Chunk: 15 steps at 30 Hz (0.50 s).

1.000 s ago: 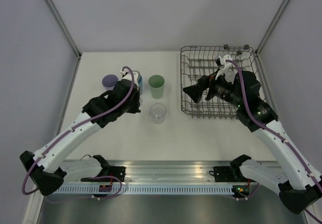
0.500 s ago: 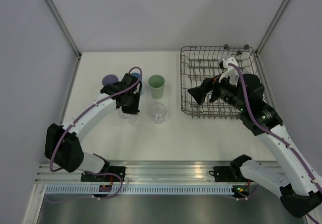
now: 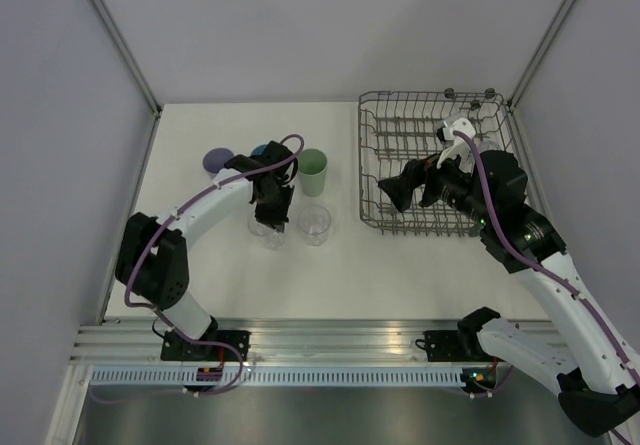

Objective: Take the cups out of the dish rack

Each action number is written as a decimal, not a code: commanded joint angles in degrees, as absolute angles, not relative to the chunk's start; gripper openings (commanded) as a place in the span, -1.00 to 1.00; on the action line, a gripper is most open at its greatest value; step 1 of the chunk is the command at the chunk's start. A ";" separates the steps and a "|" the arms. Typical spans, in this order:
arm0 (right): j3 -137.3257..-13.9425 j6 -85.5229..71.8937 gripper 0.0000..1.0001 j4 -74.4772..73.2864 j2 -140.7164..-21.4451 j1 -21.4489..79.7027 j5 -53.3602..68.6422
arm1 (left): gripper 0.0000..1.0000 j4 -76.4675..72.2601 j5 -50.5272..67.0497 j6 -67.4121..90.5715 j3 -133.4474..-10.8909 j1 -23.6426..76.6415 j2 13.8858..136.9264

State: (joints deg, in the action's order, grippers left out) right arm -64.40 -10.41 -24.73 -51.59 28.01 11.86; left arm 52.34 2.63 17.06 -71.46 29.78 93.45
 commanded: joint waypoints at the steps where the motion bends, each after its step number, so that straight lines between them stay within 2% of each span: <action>1: -63.99 -8.88 0.96 -25.22 -50.89 28.04 10.72 | -0.95 54.05 1.94 14.41 -75.41 30.32 94.04; 15: -63.90 -7.91 0.96 -26.28 -49.84 28.12 9.84 | -0.94 55.20 -3.07 13.80 -77.69 32.08 98.79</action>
